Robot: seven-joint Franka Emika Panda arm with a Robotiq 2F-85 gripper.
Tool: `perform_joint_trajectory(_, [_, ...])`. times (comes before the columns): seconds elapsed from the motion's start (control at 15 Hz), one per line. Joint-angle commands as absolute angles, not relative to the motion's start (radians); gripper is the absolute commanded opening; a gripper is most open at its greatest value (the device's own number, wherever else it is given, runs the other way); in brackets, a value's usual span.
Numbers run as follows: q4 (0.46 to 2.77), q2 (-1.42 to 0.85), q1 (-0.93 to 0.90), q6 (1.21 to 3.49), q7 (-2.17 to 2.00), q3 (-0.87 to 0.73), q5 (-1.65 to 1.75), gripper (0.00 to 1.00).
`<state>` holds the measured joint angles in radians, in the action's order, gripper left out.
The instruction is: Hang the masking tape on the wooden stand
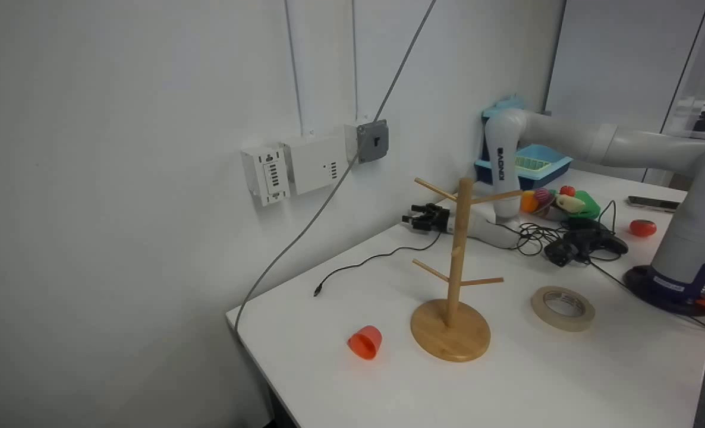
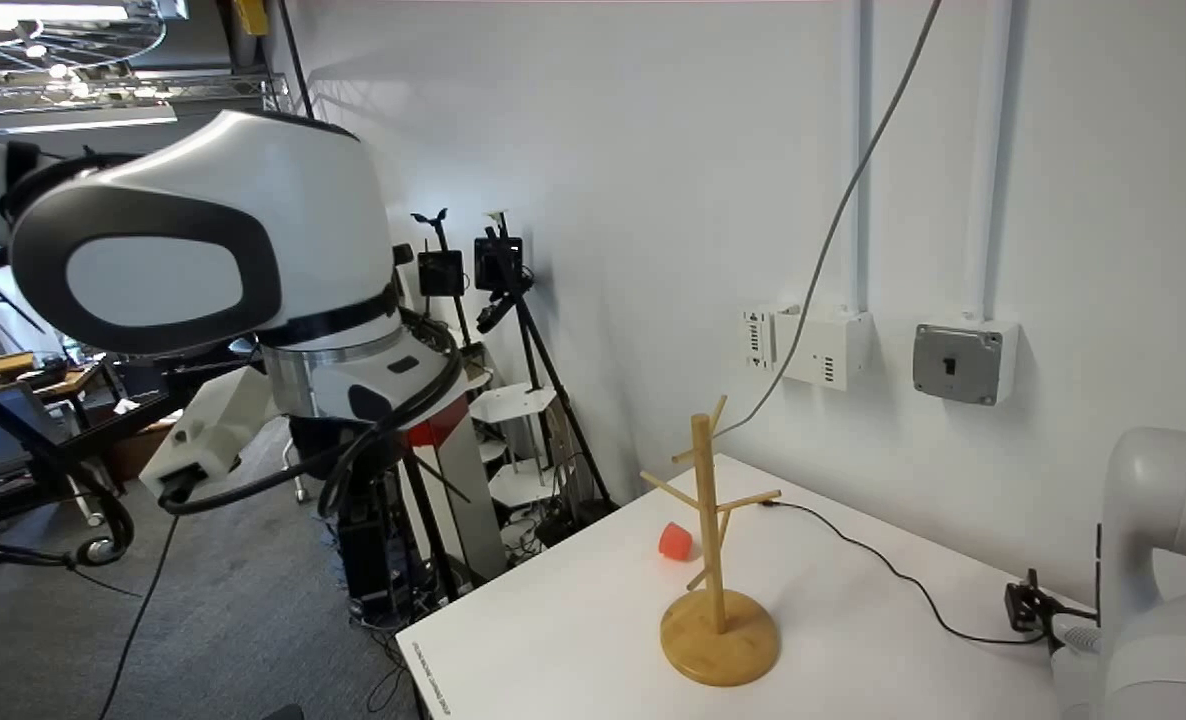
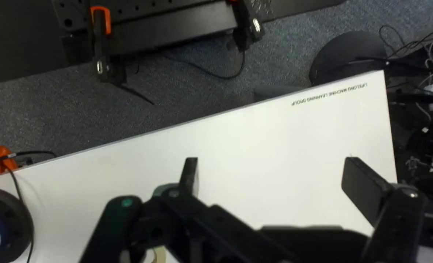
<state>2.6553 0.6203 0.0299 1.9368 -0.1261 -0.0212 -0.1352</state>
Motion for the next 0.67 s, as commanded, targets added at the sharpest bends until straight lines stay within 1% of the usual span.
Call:
perform_joint_trajectory(0.0, [2.62, 0.6, 0.071, 2.012, -0.062, -0.063, -0.1, 1.0])
perform_joint_trajectory(0.13, [2.608, 0.59, 0.083, 2.045, -0.046, -0.089, -0.102, 1.0])
perform_joint_trajectory(0.2, [2.633, 0.611, 0.072, 2.024, -0.083, -0.061, -0.11, 1.0])
perform_joint_trajectory(0.6, [2.62, 0.599, 0.083, 2.036, -0.067, -0.082, -0.111, 1.0])
